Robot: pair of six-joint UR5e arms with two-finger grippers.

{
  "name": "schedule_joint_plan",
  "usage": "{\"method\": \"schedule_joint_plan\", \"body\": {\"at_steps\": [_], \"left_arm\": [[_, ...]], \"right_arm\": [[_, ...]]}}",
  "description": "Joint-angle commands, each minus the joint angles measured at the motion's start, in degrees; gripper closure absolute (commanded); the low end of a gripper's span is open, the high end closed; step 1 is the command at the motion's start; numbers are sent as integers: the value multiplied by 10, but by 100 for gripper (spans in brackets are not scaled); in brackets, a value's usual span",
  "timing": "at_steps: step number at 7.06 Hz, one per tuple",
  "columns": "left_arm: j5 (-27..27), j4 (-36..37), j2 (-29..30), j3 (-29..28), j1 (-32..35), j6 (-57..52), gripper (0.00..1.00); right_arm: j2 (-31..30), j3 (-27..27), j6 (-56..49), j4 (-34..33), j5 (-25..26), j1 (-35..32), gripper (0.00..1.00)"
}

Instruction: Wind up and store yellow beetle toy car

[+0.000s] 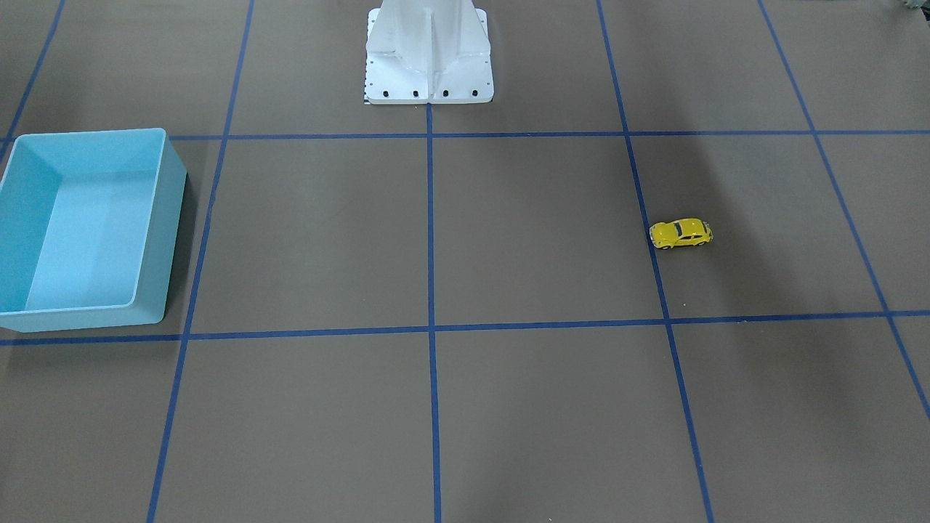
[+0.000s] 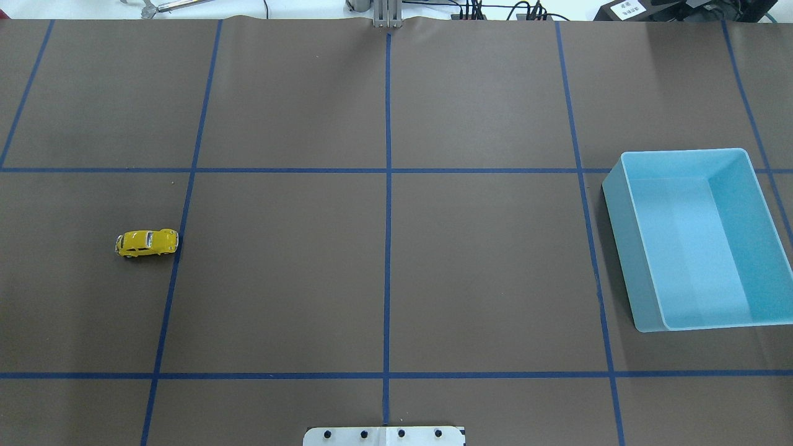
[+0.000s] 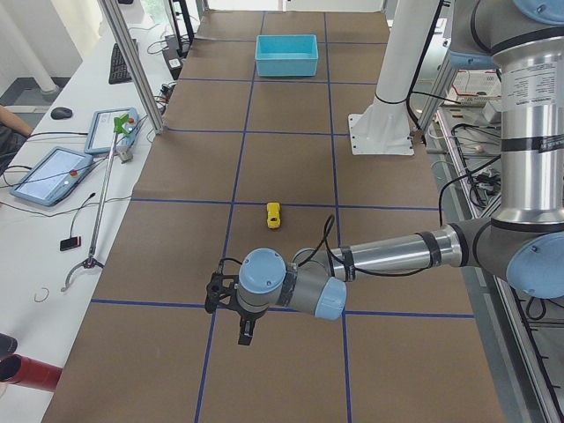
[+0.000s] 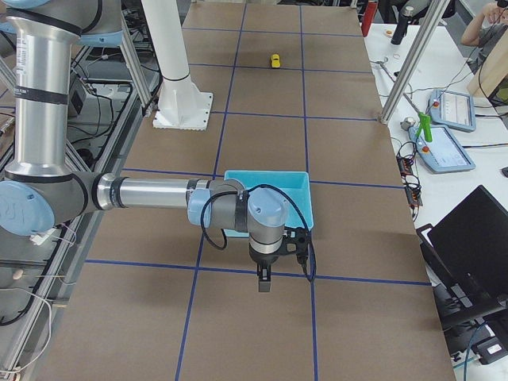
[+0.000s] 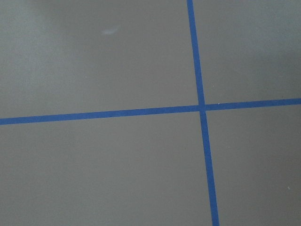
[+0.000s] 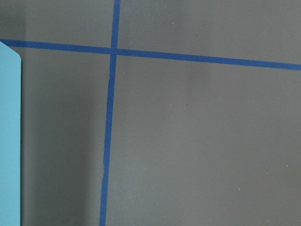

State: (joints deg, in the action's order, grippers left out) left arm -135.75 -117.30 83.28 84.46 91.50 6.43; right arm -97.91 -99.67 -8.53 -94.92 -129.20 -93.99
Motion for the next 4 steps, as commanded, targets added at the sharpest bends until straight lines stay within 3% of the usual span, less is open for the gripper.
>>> {"method": "schedule_joint_plan", "body": {"at_steps": [1,4], "left_arm": [[-14,2,-25,4,0,3,0],[-34,-2,-33,18,0,32,0]], "right_arm": [[0,0,0,0,0,0,0],[-2,0,0,0,0,-1,0]]}}
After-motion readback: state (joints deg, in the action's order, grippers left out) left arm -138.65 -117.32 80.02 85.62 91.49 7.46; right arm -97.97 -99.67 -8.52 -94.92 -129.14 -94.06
